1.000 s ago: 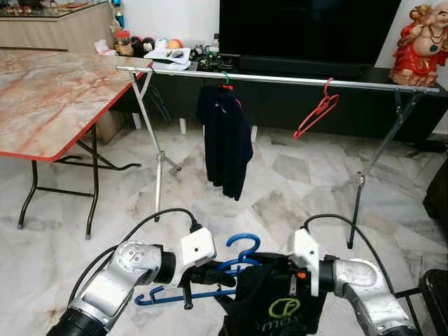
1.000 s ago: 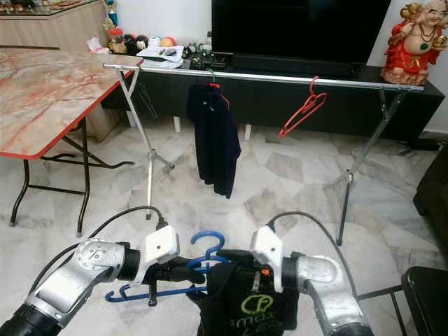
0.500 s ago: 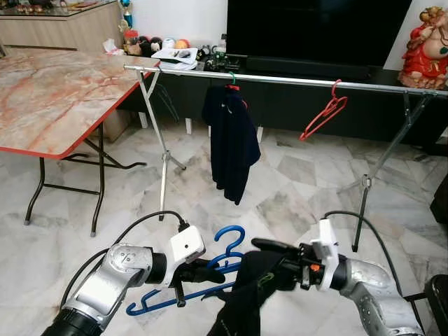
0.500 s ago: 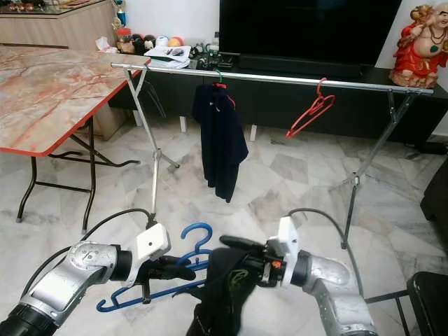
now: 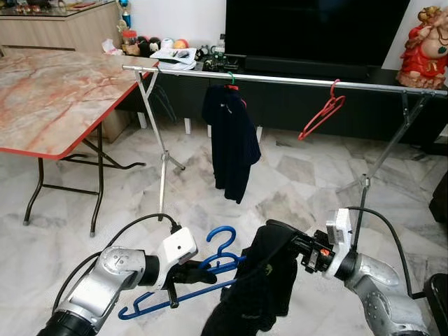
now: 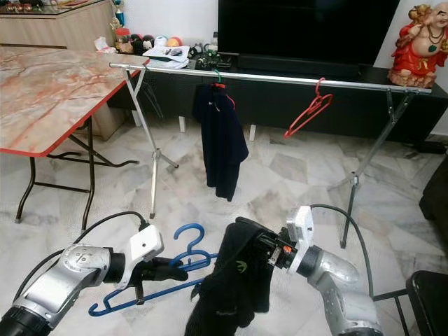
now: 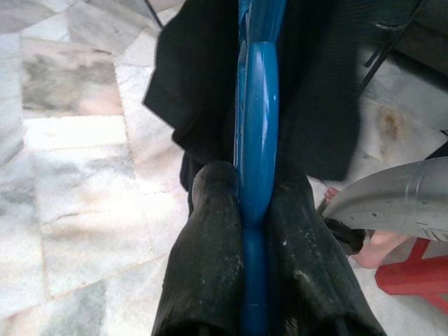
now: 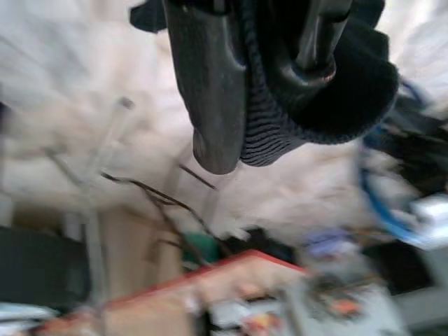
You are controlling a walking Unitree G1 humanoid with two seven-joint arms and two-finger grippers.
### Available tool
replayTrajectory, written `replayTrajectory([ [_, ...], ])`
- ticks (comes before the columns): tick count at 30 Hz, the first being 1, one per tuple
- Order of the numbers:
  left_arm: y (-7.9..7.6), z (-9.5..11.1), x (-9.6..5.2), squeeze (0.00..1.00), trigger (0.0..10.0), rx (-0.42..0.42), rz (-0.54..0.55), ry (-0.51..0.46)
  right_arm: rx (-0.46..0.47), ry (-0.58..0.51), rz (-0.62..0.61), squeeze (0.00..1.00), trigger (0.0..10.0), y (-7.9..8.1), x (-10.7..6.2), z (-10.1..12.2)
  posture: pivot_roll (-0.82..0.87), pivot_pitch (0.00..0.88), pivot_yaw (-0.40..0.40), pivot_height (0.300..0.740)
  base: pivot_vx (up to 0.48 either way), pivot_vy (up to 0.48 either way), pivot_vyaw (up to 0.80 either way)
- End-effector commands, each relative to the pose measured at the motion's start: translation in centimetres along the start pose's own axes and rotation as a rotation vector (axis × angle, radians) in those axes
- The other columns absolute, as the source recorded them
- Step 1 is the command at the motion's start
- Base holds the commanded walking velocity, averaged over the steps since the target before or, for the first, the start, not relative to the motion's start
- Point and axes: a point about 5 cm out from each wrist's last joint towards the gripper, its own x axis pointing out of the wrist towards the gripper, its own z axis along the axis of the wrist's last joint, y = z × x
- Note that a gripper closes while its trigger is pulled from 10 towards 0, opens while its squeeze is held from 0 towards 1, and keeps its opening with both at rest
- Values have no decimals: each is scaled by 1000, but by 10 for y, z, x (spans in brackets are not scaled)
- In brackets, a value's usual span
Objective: Hang hanger
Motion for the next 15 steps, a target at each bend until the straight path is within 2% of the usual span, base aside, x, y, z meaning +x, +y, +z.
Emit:
replayTrajectory([
  [1, 2, 0, -5, 0, 0, 13, 23, 0, -26, -16, -52, 0, 0, -6, -2, 4, 141, 43, 1, 740, 0, 0, 0],
  [4, 2, -1, -7, 0, 0, 12, 29, 1, -23, -14, -109, 0, 0, -11, -3, 3, 141, 43, 1, 740, 0, 0, 0],
  [6, 3, -3, -10, 0, 0, 7, 48, 0, -13, -52, -192, 0, 0, -18, -4, 6, 142, 45, -2, 740, 0, 0, 0],
  [10, 3, -4, -12, 0, 0, 4, 60, -1, 3, -97, -238, 0, 0, -21, -4, 10, 141, 45, -2, 740, 0, 0, 0],
  [12, 5, -11, -13, 0, 0, -20, 103, 3, 103, -243, -381, 0, 0, -32, -7, 18, 139, 45, -3, 740, 0, 0, 0],
  [15, 5, -14, -14, 0, 0, -29, 116, 7, 120, -269, -429, 0, 0, -36, -8, 18, 137, 45, -1, 740, 0, 0, 0],
])
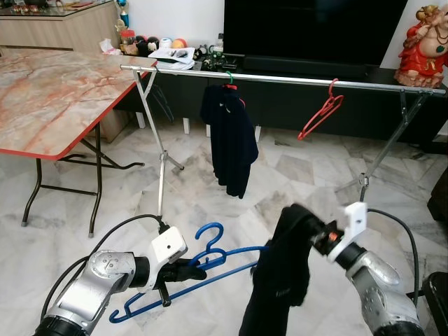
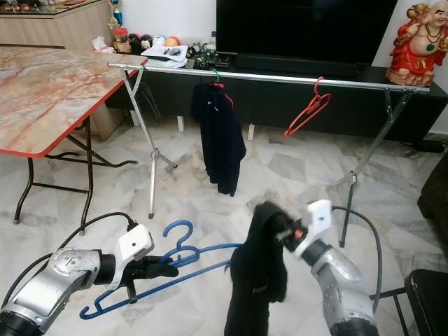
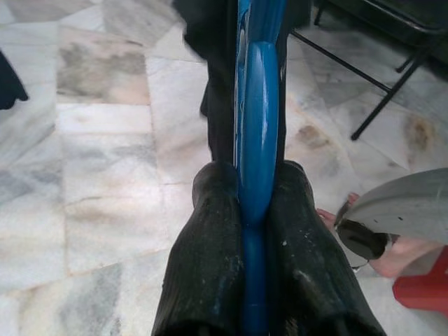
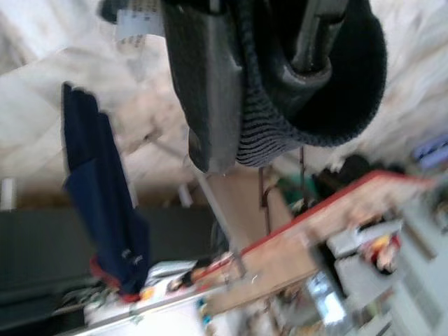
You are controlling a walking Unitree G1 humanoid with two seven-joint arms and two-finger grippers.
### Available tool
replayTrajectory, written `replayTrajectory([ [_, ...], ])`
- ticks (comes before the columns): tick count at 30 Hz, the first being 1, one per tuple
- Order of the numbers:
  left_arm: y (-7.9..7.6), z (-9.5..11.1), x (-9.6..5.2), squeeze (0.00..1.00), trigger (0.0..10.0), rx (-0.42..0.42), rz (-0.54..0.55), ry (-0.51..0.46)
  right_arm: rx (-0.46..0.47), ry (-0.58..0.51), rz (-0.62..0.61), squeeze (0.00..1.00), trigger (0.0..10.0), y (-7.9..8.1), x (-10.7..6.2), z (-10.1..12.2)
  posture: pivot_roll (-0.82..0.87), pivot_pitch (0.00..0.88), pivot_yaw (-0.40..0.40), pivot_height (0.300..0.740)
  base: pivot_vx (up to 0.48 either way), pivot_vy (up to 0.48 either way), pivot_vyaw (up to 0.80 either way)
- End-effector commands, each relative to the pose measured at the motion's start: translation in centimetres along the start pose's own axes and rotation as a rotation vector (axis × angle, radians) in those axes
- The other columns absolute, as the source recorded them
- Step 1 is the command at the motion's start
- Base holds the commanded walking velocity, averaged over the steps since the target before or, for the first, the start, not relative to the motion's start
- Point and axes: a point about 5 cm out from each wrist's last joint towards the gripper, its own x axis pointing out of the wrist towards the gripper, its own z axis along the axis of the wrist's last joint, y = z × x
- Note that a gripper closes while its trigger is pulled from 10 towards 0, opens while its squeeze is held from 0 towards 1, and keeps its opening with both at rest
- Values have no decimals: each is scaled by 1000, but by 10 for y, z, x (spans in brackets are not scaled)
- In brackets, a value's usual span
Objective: Hang hanger
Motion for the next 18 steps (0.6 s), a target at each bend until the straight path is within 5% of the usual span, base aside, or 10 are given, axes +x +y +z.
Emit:
replayTrajectory([
  [1, 1, -4, -4, 0, 0, 1, 23, 4, 10, -55, -46, 0, 0, -4, 1, 7, 137, 45, -1, 740, 0, 0, 0],
  [8, 9, -19, -19, 0, 0, -44, 141, 14, -10, -44, -196, 0, 0, -16, -5, -1, 138, 43, 1, 740, 0, 0, 0],
  [14, 28, -48, -39, 0, 0, -119, 434, 55, 3, -40, -408, 0, 0, -32, -16, -6, 140, 29, 6, 740, 0, 0, 0],
  [16, 33, -74, -47, 0, 9647, -185, 622, 124, -28, -35, -504, 0, 0, -37, -18, -6, 135, 23, 14, 740, 0, 0, 0],
  [18, 32, -95, -51, 0, 10000, -246, 727, 188, -46, -34, -570, 0, 0, -40, -20, -7, 127, 14, 17, 740, 0, 0, 0],
])
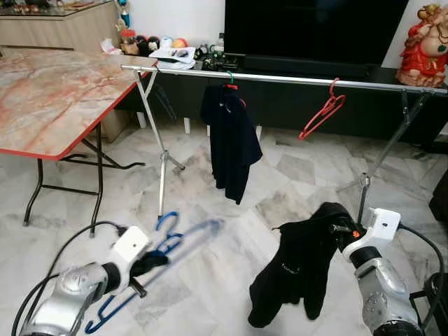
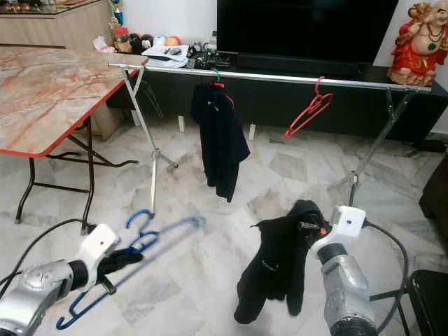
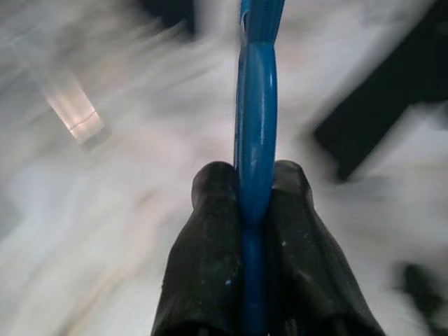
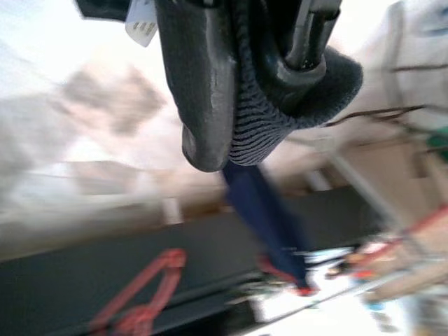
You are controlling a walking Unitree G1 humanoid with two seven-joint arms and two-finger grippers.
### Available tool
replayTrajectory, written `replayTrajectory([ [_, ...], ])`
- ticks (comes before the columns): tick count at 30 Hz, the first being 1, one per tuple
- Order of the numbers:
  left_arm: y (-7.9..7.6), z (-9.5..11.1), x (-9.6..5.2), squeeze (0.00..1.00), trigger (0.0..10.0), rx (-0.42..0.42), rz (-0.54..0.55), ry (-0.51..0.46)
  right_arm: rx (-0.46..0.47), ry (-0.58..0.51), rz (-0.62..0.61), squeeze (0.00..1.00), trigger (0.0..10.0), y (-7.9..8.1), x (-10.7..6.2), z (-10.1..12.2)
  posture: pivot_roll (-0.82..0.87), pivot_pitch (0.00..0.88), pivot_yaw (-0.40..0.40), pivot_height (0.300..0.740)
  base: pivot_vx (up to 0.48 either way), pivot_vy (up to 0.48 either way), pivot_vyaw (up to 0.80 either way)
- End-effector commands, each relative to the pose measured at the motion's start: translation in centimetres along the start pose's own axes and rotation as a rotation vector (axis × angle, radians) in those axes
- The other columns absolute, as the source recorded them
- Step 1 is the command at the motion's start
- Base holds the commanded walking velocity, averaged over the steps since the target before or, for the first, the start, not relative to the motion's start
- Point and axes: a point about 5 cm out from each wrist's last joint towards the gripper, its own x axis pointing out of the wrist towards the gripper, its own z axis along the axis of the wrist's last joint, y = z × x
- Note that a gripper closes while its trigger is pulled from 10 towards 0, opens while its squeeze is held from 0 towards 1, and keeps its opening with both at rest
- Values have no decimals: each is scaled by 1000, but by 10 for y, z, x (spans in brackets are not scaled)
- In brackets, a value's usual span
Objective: Hang hanger
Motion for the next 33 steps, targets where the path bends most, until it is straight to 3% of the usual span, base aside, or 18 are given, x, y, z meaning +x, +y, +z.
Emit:
replayTrajectory([
  [1, 6, -33, -4, 0, 10000, -48, 148, 107, -36, -40, -94, 0, 0, -4, 2, 7, 127, 11, 18, 740, 0, 0, 0],
  [2, 6, -33, -4, 0, 10000, -48, 148, 107, -36, -40, -94, 0, 0, -4, 2, 7, 127, 11, 18, 740, 0, 0, 0],
  [4, -5, -75, -11, 0, 10000, -137, 251, 220, -129, -48, -203, 0, 0, -12, -8, 2, 116, 0, 14, 740, 0, 0, 0],
  [5, -5, -75, -11, 0, 10000, -137, 251, 220, -129, -48, -203, 0, 0, -12, -8, 2, 116, 0, 14, 740, 0, 0, 0],
  [6, -11, -92, -16, 0, 10000, -176, 291, 269, -142, -62, -243, 0, 0, -15, -15, -1, 107, 0, 15, 740, 0, 0, 0],
  [10, -24, -121, -28, 0, 10000, -270, 350, 345, -119, -108, -298, 0, 0, -14, -27, -3, 89, 0, 19, 740, 0, 0, 0],
  [11, -29, -129, -31, 0, 10000, -276, 354, 375, -137, -115, -300, 0, 2784, -11, -29, -3, 86, 0, 20, 740, 0, 0, 0],
  [12, -32, -134, -33, 0, 10000, -280, 357, 394, -148, -119, -302, 0, 2784, -9, -30, -3, 86, 0, 20, 740, 0, 0, 0],
  [13, -36, -142, -37, 0, 10000, -295, 366, 426, -153, -122, -302, 0, 10000, -6, -31, -5, 85, 0, 19, 740, 0, 0, 0],
  [17, -55, -168, -51, 0, 10000, -356, 376, 546, -171, -122, -315, 0, 10000, 3, -34, -10, 80, 0, 20, 740, 0, 0, 0],
  [21, -64, -178, -57, 0, 10000, -400, 399, 600, -162, -110, -347, 0, 10000, 6, -36, -13, 83, 0, 18, 740, 0, 167, 0],
  [33, -70, -177, -52, 0, 10000, -418, 386, 602, -159, -89, -335, 0, 10000, 17, -36, -15, 88, 0, 19, 740, 0, 470, 0],
])
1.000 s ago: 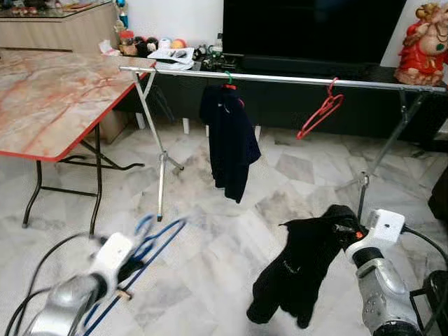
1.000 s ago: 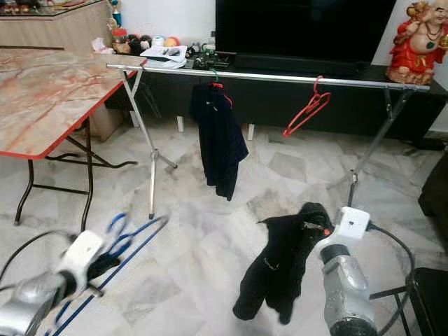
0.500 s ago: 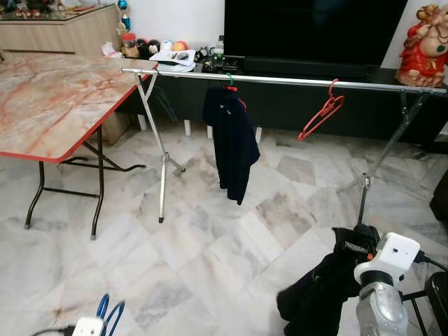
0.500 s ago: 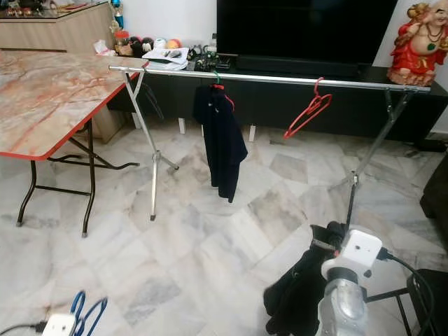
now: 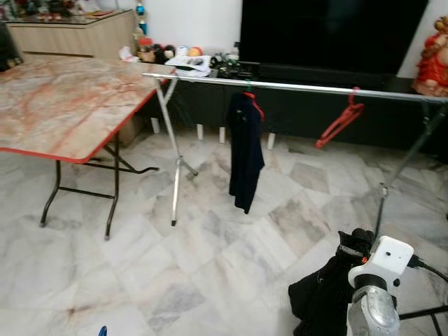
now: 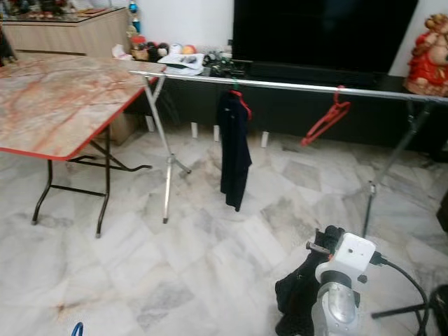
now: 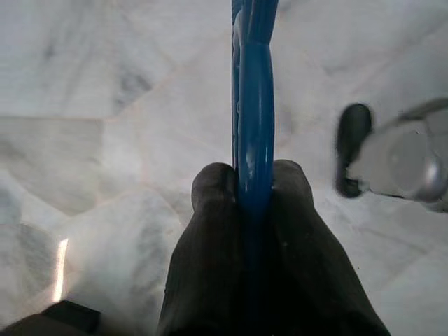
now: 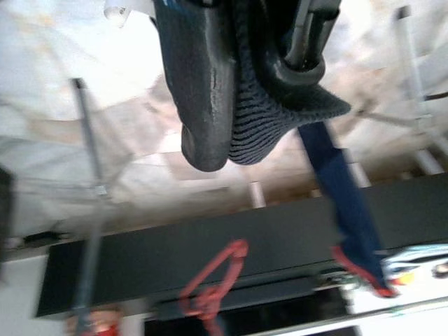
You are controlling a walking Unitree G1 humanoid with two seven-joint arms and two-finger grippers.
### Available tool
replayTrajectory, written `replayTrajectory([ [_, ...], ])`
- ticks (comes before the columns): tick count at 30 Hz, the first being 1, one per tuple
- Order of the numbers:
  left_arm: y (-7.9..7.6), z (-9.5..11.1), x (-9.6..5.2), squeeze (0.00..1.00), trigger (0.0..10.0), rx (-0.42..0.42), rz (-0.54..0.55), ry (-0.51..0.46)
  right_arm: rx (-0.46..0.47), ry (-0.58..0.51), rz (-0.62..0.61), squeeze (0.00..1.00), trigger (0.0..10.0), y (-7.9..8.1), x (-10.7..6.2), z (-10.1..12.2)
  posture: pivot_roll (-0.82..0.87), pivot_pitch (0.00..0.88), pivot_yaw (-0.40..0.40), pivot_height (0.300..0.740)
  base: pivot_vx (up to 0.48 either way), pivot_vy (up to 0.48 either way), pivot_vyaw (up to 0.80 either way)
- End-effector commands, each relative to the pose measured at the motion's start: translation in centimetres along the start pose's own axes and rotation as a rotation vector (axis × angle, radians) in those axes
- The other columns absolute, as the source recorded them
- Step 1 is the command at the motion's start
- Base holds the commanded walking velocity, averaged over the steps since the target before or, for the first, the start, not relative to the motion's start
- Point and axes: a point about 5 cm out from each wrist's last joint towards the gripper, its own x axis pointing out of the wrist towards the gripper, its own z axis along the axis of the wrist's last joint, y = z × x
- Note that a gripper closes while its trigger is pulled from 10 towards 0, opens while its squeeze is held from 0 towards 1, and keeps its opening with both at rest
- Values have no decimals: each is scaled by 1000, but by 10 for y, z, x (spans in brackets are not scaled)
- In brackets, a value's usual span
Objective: Hang hanger
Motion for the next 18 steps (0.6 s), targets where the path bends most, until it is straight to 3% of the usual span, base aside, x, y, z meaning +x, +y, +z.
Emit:
replayTrajectory([
  [1, -2, 5, 1, 0, 10000, -8, 3, -15, -9, -31, -13, 0, 10000, -4, 2, 9, 88, 0, 19, 740, 0, 476, 0],
  [18, -3, -5, 0, 0, 10000, -37, 6, 23, -22, -25, 32, 0, 10000, 17, 8, 12, 122, 0, 6, 740, 0, 476, 0],
])
